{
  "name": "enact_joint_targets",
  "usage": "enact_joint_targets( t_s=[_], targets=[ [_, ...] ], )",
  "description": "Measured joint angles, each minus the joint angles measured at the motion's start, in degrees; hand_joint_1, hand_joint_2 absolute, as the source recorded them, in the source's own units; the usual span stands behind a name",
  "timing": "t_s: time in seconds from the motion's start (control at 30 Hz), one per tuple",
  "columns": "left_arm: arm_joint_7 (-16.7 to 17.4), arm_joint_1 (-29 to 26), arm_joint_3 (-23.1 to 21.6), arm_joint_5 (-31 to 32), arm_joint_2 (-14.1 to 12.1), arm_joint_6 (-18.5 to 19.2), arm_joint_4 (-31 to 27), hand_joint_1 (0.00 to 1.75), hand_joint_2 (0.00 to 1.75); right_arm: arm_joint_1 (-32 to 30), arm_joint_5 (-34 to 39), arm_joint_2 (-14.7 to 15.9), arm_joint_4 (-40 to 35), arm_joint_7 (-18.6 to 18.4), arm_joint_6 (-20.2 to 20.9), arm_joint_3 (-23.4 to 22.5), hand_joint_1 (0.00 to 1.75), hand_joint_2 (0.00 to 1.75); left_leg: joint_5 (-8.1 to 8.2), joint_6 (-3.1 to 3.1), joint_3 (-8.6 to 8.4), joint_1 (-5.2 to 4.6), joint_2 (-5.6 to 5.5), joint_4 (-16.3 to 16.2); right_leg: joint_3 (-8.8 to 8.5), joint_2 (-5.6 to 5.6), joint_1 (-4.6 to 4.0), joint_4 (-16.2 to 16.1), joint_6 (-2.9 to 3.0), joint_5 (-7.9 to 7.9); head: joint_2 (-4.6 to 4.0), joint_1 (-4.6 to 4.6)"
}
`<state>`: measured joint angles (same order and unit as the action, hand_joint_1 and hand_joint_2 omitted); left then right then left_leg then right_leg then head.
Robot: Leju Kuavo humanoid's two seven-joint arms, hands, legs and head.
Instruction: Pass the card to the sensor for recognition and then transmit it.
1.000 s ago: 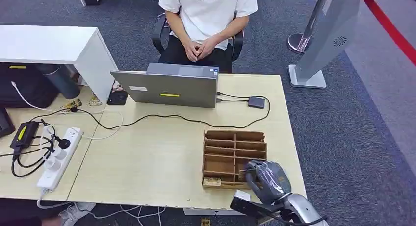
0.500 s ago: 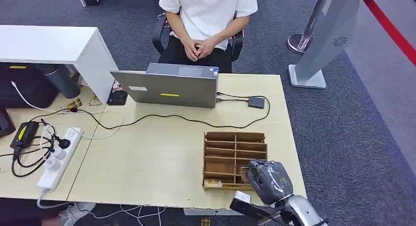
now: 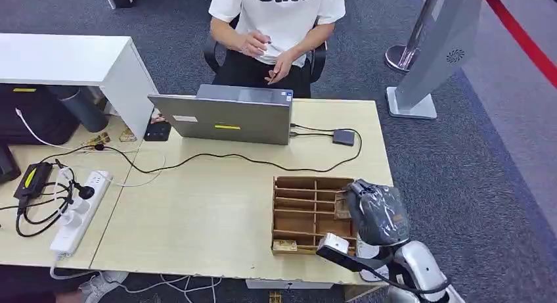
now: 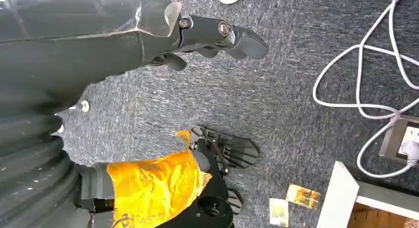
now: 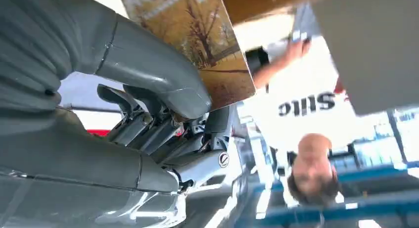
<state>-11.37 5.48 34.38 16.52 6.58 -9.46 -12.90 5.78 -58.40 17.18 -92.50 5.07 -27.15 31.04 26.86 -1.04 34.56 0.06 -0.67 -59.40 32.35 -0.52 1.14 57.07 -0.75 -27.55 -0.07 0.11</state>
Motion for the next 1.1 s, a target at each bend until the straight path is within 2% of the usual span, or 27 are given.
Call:
enact_joint_targets(
  t_s=[0.17,0.23,0.37,0.43,0.5,0.57,0.67,0.8,1.0,1.1],
  targets=[
    [-0.07,0.02,-0.04,0.33,0.07,0.04,-0.11,0.00,1.75,2.32,-0.26,-0.02,-1.53,0.20,-1.23,-1.82,1.75,1.75,0.00,0.00,0.01,0.00,0.00,0.00,0.00,0.01,0.00,0.00,0.00,0.00,0.00,0.00],
    [-0.07,0.06,-0.22,0.77,0.09,0.28,-0.11,0.00,1.75,4.44,2.17,-0.07,-1.80,0.57,-0.81,-2.87,1.75,1.75,0.00,0.00,0.01,-0.01,0.01,0.00,0.00,0.03,0.00,0.01,0.02,0.02,0.00,0.00],
    [0.85,0.63,-1.18,2.64,0.28,0.90,-0.15,0.00,1.75,14.17,13.32,-1.07,0.11,2.14,7.64,-6.74,1.75,1.75,-0.11,0.00,0.00,-0.01,0.04,0.00,0.01,0.07,0.01,0.03,0.06,0.15,0.00,0.00],
    [1.96,1.15,-1.96,3.58,0.39,1.18,-0.22,0.00,1.75,21.09,14.16,-2.31,4.79,1.95,11.95,-7.63,1.75,1.75,-0.21,-0.04,0.01,-0.01,0.10,0.00,0.05,0.16,0.01,0.05,-0.02,0.29,0.00,0.02],
    [3.02,1.92,-2.91,4.39,0.52,1.64,-0.39,0.00,1.75,28.29,14.80,-4.07,10.99,1.88,14.33,-8.11,1.75,1.75,-0.36,-0.03,0.01,0.00,0.11,-0.01,0.05,0.13,0.00,0.05,-0.04,0.33,0.00,0.02],
    [3.65,2.44,-3.70,4.85,0.70,1.75,-0.66,0.00,1.75,33.64,14.80,-5.62,16.46,1.73,15.17,-8.31,1.75,1.75,-0.42,-0.07,0.04,0.00,-0.01,-0.01,0.03,0.00,-0.01,0.06,-0.04,0.34,0.00,0.04],
    [4.83,2.99,-5.05,6.14,0.85,2.21,-0.70,0.00,1.75,40.75,14.01,-8.22,25.06,-0.99,16.13,-8.27,1.75,1.75,-0.43,-0.06,0.05,-0.01,0.02,-0.01,0.05,0.04,0.01,0.13,-0.01,0.38,0.00,-0.02],
    [6.62,4.26,-7.47,7.36,1.25,2.82,-0.81,0.00,1.75,52.04,14.25,-12.32,41.88,-2.93,16.39,-8.57,1.75,1.75,-0.46,-0.04,0.05,0.00,-0.01,-0.02,0.07,0.01,0.00,0.13,0.00,0.39,0.00,0.04],
    [7.65,4.96,-9.66,8.09,1.51,3.50,-1.09,0.00,1.75,60.32,15.28,-15.91,55.24,-5.95,16.92,-9.51,1.75,1.75,-0.45,-0.04,0.07,-0.01,0.01,-0.02,0.12,0.04,0.01,0.12,0.00,0.38,0.00,0.00],
    [7.76,5.27,-10.45,8.04,1.88,3.69,-1.16,0.00,1.75,62.90,16.09,-17.60,59.37,-6.45,17.57,-10.43,1.75,1.75,-0.44,-0.03,0.09,-0.01,0.00,-0.02,0.14,0.03,0.01,0.12,0.01,0.38,0.00,0.00]
  ],
)
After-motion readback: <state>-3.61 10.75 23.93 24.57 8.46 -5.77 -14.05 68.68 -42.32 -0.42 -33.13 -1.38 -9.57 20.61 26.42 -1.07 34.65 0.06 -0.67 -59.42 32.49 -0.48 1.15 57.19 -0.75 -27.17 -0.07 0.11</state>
